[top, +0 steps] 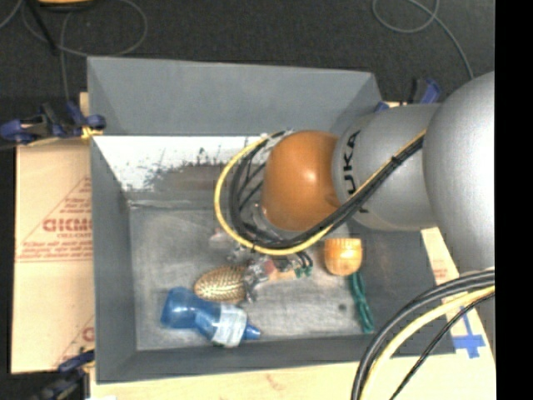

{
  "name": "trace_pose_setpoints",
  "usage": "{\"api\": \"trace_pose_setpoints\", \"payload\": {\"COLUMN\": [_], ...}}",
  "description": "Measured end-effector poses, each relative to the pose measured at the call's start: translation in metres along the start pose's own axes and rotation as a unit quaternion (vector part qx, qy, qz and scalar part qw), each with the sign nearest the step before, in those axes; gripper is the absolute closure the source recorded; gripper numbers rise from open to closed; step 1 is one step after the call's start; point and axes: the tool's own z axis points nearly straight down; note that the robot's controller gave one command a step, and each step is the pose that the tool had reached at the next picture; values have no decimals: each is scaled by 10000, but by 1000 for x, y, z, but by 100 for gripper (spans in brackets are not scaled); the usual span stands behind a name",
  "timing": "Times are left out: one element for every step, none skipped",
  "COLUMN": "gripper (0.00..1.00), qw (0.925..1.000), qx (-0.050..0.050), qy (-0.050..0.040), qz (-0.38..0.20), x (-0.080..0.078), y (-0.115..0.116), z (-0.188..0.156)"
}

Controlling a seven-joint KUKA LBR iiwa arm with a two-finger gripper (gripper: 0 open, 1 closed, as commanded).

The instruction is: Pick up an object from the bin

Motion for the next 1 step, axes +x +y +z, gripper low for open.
{"api": "trace_pose_setpoints", "payload": {"gripper": [100], "qw": [10000], "qx": [-1], "qy": [0], "qz": [6], "x": [0], "y": [0], "z": [0]}}
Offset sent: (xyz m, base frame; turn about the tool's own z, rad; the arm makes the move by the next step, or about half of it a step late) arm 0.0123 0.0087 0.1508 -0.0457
